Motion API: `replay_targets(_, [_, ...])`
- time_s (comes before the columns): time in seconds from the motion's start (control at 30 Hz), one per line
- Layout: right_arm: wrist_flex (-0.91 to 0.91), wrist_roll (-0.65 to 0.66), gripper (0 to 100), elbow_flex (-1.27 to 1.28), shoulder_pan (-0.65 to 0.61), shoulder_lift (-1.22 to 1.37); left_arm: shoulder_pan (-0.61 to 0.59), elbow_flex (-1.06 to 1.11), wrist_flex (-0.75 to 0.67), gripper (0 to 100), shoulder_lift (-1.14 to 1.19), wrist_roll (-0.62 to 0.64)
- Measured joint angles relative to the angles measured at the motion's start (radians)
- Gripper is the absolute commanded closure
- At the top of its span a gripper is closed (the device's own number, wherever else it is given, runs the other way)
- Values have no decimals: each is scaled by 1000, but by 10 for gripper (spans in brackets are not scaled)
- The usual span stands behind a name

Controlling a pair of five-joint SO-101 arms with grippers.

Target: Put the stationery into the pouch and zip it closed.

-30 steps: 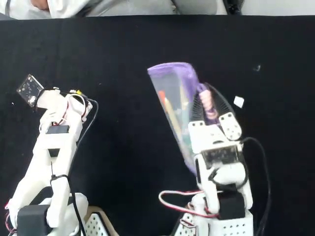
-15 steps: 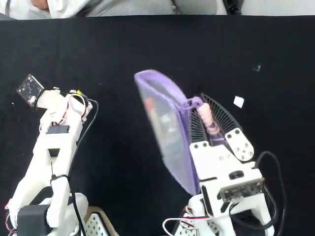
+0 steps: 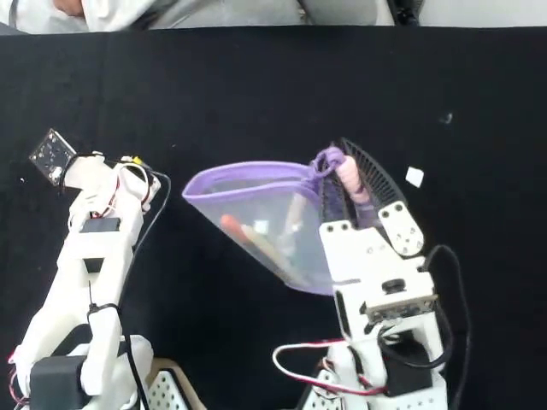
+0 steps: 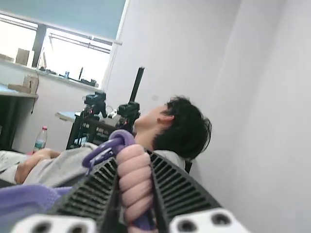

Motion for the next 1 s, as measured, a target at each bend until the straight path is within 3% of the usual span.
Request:
replay_targets(0.13, [-230, 0, 987, -3, 0, 203, -29, -8, 0, 970, 0, 0])
replay_targets(0.23, [-296, 0, 987, -95, 6, 371, -54, -21, 0, 970, 0, 0])
replay_targets(0.6, [-127, -66, 988, -736, 8, 806, -74, -23, 0, 970, 0, 0])
replay_targets(1.0, [-103, -97, 988, -795, -241, 1030, -365, -37, -80, 970, 0, 0])
